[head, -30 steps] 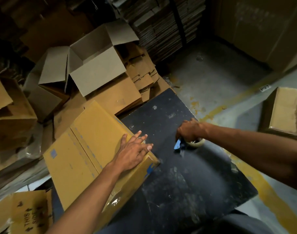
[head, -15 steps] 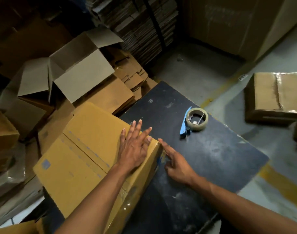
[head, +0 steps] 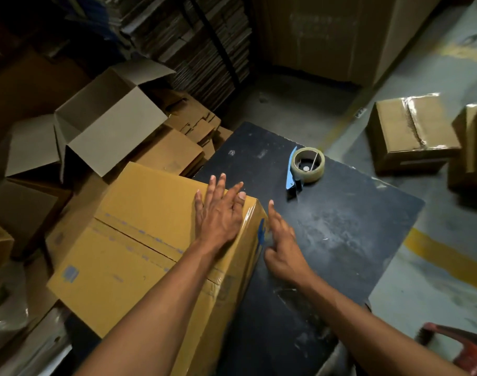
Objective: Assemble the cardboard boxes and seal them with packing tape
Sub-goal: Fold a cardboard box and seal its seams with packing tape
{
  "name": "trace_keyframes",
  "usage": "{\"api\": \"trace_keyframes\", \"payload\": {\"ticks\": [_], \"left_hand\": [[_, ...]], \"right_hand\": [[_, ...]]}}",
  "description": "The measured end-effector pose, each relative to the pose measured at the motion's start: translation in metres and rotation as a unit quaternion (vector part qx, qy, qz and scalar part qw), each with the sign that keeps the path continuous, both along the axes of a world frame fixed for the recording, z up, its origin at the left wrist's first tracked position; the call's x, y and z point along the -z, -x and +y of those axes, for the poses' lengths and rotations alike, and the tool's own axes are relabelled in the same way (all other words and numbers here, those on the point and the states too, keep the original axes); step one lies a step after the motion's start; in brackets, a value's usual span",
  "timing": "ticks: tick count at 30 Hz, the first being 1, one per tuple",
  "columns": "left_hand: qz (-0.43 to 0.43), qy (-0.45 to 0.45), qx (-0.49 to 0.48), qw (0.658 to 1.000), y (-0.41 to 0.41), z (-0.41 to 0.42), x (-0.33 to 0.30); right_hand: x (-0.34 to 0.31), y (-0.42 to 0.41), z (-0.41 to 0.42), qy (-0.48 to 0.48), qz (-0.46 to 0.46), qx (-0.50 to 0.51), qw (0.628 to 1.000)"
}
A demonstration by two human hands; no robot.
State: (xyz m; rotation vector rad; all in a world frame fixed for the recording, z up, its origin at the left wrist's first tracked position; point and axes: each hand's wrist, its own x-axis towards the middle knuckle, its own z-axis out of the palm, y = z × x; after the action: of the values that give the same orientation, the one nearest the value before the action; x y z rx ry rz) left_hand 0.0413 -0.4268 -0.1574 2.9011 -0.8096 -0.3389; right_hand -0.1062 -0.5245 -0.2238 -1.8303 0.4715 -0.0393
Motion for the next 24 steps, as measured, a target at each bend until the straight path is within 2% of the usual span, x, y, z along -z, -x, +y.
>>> {"api": "trace_keyframes", "payload": {"ticks": [5, 8, 10, 13, 15, 19, 24], "left_hand": [[-0.003, 0.002, 0.000, 1.000, 0.001, 0.000, -0.001], [-0.006, 0.009, -0.004, 1.000, 0.004, 0.000, -0.002], [-0.005, 0.009, -0.002, 1.000, 0.003, 0.000, -0.003], [-0.004, 0.010, -0.002, 1.000, 0.001, 0.000, 0.000], [-0.008, 0.013, 0.000, 1.000, 0.000, 0.001, 0.003], [-0.014, 0.045, 0.005, 0.999, -0.007, 0.006, 0.007], [-0.016, 0.066, 0.002, 0.998, -0.009, 0.007, 0.009]], "right_hand": [[0.005, -0.017, 0.024, 0.090, 0.039, -0.047, 0.994], [0.009, 0.012, 0.023, 0.113, 0.001, -0.057, 0.992], [0.000, 0.017, 0.005, 0.028, -0.043, 0.002, 0.999], [-0.030, -0.008, -0.029, -0.114, -0.044, 0.099, 0.988], [-0.045, -0.036, -0.051, -0.154, -0.052, 0.054, 0.985], [-0.036, -0.073, -0.075, -0.133, -0.046, -0.101, 0.985], [-0.003, -0.082, -0.099, -0.171, -0.071, -0.152, 0.971]]}}
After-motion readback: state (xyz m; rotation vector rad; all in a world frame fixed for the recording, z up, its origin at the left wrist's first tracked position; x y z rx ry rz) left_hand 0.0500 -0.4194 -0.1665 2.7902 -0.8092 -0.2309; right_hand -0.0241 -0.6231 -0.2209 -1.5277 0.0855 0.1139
